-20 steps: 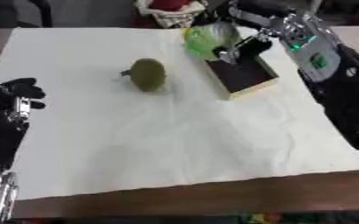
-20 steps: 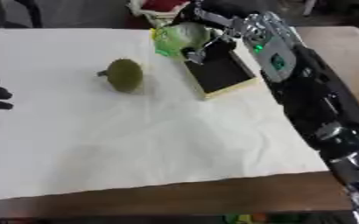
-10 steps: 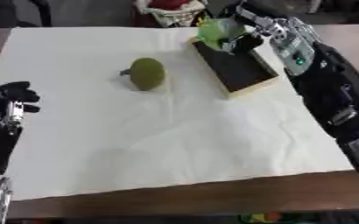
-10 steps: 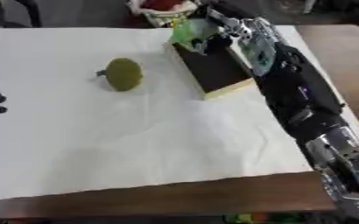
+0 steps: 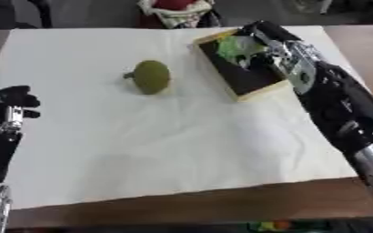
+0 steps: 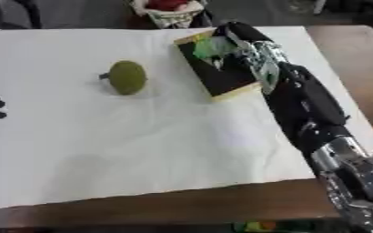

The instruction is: Pick up objects on the table and place them in the box.

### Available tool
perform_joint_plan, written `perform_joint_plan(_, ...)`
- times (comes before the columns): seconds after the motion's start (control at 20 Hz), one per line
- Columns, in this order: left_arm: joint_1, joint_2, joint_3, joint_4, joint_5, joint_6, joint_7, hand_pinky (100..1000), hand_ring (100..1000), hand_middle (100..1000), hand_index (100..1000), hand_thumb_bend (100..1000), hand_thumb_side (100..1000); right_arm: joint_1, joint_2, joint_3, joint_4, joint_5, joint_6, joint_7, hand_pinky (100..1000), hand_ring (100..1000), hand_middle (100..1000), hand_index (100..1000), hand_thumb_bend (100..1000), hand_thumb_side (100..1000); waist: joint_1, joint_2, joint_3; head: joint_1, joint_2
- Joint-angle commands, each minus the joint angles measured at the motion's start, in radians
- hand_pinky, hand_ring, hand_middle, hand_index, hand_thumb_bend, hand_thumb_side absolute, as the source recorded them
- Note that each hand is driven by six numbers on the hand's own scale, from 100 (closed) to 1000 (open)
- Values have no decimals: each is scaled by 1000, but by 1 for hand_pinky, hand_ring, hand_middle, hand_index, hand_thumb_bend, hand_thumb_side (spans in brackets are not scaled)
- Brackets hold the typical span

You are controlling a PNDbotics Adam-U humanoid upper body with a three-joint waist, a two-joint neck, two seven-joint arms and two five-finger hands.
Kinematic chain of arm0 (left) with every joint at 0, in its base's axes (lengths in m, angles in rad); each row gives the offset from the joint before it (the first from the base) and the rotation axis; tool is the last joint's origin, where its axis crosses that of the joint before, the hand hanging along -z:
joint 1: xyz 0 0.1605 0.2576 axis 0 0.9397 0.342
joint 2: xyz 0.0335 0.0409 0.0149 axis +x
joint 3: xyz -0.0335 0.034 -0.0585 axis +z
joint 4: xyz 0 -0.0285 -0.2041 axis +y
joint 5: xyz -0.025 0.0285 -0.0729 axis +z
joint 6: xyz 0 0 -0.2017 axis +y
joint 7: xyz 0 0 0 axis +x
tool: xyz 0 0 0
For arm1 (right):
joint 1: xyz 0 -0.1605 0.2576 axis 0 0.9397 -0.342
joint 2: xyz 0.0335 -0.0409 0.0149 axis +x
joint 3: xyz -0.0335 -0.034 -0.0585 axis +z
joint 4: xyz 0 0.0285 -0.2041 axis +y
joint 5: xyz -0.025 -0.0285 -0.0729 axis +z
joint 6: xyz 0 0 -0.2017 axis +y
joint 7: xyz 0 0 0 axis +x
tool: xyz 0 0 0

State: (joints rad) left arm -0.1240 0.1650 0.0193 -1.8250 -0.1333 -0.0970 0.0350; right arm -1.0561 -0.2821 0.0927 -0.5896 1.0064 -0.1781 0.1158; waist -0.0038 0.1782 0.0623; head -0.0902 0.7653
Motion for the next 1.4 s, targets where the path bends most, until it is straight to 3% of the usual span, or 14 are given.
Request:
perform_joint_plan(0.05, -9, 9, -2, -13, -4, -3, -3, 598, 637, 564, 722, 100, 679, -27, -7, -17, -1, 65, -15, 8, 786, 812, 854, 960, 188, 322, 3, -16, 1, -5, 5)
perform_joint_plan(0.55, -11, 9, -2, -12, -4, -2, -4, 599, 637, 565, 722, 100, 681, -29, -6, -58, -14, 185, 37, -70, 850, 916, 968, 991, 257, 460, 0, -17, 2, -9, 5)
perform_joint_plan(1.0, -10, 10, -4, -12, -2, -3, -6, 600, 637, 565, 723, 100, 681, -76, 6, -41, -109, 54, -9, -63, 824, 892, 944, 983, 136, 421, -1, -22, 8, -14, 5)
perform_joint_plan(1.15, -10, 10, -8, -12, -1, -4, -10, 600, 637, 565, 722, 100, 682, -90, 32, -26, -122, 10, -22, -25, 820, 883, 937, 982, 111, 436, -1, -23, 15, -21, 5)
perform_joint_plan(1.4, -12, 8, -12, -13, 3, -6, -14, 600, 637, 565, 722, 100, 680, -101, 100, -7, -98, 15, -27, 54, 820, 879, 915, 980, 100, 520, 2, -23, 33, -36, 5)
